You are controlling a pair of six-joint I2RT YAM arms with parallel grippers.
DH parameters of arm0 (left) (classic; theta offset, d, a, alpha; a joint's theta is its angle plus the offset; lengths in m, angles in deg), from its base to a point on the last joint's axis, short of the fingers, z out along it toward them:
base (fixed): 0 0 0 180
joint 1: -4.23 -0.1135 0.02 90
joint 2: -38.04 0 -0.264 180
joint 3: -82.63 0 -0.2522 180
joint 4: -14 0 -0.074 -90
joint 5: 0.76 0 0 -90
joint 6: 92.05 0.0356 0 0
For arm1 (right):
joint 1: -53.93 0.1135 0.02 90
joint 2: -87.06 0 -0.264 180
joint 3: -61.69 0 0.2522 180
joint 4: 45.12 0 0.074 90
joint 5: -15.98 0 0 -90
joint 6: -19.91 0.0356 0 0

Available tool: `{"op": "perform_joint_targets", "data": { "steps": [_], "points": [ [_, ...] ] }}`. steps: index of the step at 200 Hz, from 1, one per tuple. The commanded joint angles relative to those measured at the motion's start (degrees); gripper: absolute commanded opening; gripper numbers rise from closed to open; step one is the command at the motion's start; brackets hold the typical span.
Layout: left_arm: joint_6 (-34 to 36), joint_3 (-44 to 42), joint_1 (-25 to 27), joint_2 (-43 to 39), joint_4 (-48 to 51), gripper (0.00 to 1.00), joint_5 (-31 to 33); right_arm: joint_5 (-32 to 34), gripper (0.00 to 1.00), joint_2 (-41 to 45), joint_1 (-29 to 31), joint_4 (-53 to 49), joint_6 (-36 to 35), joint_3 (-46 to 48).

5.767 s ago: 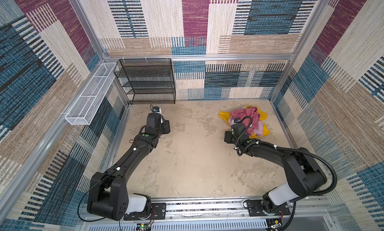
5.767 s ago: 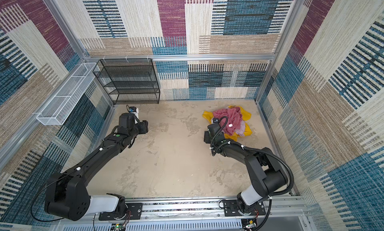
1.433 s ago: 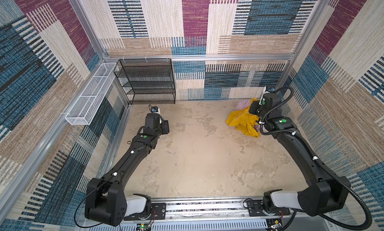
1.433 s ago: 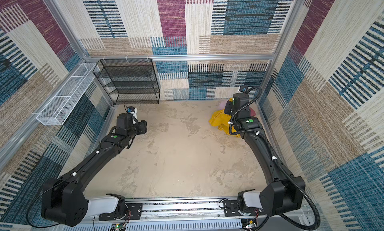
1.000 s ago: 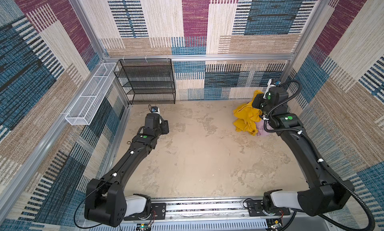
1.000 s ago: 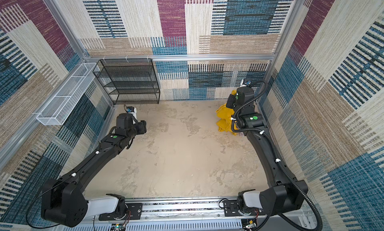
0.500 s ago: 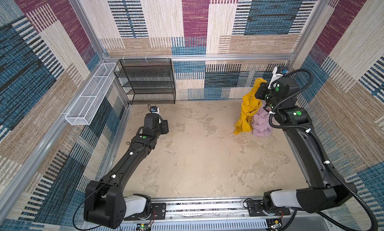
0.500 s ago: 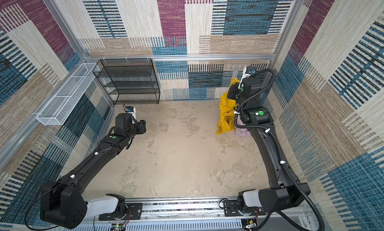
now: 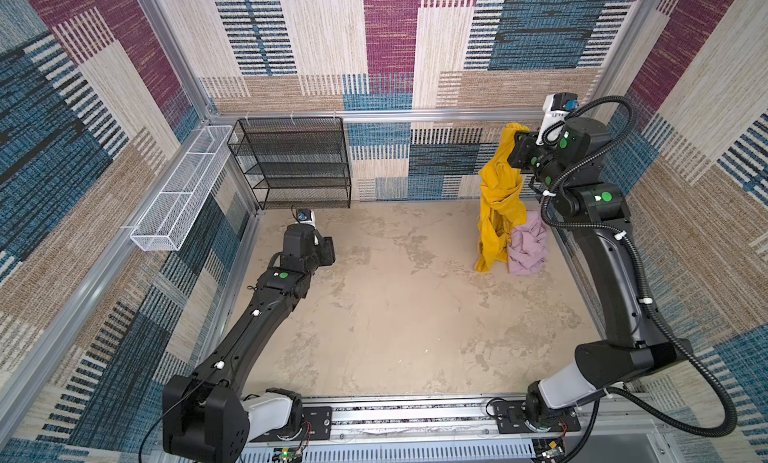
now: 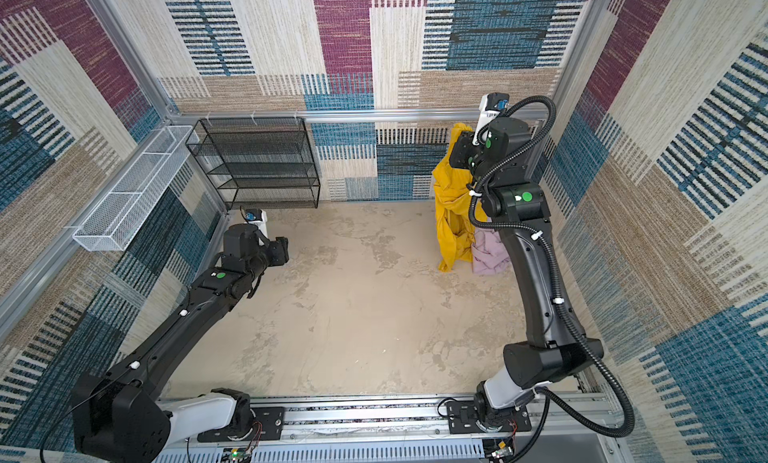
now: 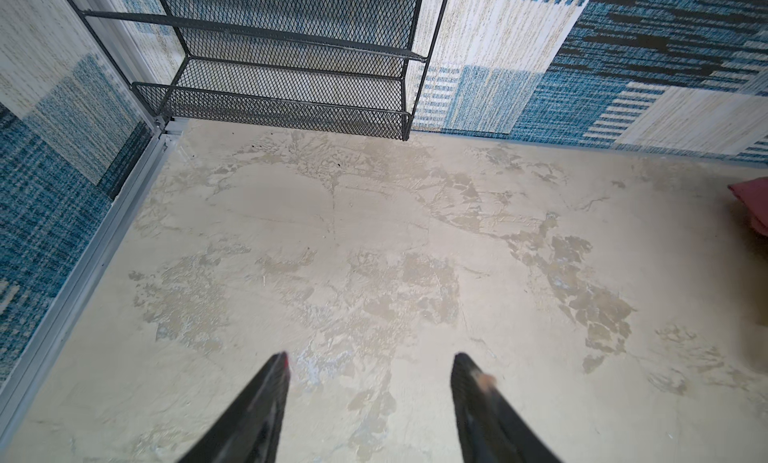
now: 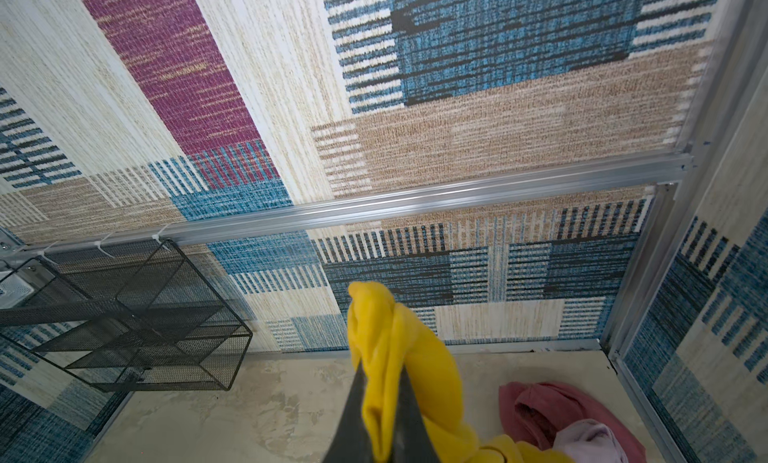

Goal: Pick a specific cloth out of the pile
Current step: 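Lift the yellow T-shirt high out of the pile with the right gripper, then carry the yellow T-shirt toward the left arm and lower it onto the table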

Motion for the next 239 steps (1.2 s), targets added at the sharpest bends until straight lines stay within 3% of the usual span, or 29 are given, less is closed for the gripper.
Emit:
{"op": "perform_joint_targets", "data": {
  "steps": [1,28,54,115,173,202,239],
  "points": [
    [-0.49,-0.10,-0.03,-0.34,1.21,0.65,0.88,-2.92,0.00,-4.01,0.08,-2.18,-0.92,-7.52],
    [-0.36,0.17,-0.09,-0.36,1.48,0.65,0.70,-4.85,0.00,-10.37,0.06,-6.42,-0.84,-19.72],
    [-0.27,0.18,-0.07,-0.54,1.45,0.65,0.54,-7.14,0.00,-13.30,0.11,-6.32,-0.57,-24.17],
    [-0.19,-0.18,-0.03,-0.64,1.06,0.65,0.53,-25.26,0.00,-12.74,0.08,4.19,-0.80,-21.16],
    [-0.57,-0.94,-0.07,-1.01,0.38,0.65,0.23,-40.73,0.00,-14.65,0.08,17.61,4.53,-22.28],
    [-0.54,-1.44,-0.03,-1.67,0.48,0.65,0.41,-42.14,0.00,-18.47,0.08,18.38,7.20,-29.02],
    [-1.10,-0.82,-0.09,-3.24,2.01,0.65,0.20,-49.73,0.00,-19.80,0.03,25.47,14.67,-27.87]
  ]
}}
